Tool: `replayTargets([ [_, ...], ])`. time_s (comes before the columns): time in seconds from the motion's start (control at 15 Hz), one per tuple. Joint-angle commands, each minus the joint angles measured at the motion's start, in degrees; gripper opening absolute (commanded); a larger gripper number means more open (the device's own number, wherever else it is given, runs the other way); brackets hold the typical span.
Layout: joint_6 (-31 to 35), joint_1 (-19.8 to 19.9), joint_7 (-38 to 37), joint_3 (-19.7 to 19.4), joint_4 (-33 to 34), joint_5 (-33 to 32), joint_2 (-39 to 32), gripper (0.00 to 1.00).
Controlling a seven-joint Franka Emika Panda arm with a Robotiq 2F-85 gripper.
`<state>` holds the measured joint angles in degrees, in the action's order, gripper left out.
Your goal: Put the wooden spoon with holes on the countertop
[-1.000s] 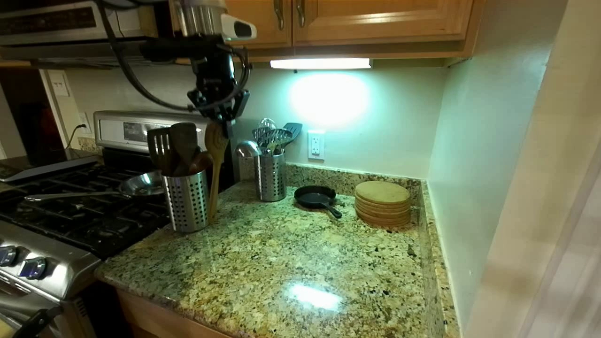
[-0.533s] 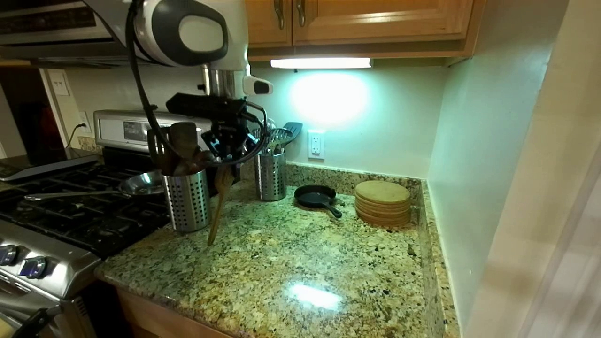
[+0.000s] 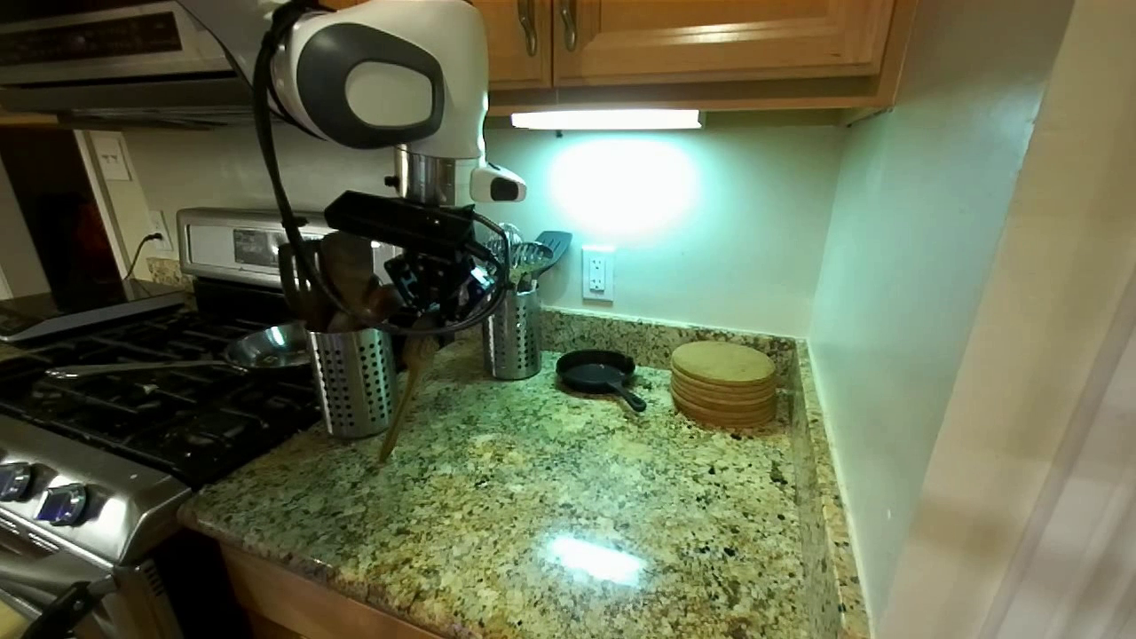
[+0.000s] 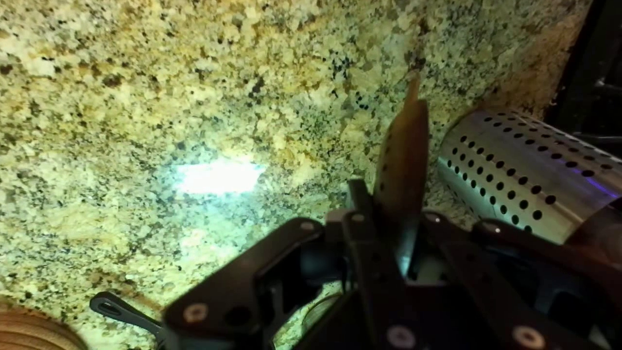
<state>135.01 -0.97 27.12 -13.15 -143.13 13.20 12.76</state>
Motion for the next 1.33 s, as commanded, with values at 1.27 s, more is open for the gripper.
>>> replayTargets([
  [1.27,-1.84,6.42,14.36,-5.68,5.01,13.99,-9.57,0.07],
])
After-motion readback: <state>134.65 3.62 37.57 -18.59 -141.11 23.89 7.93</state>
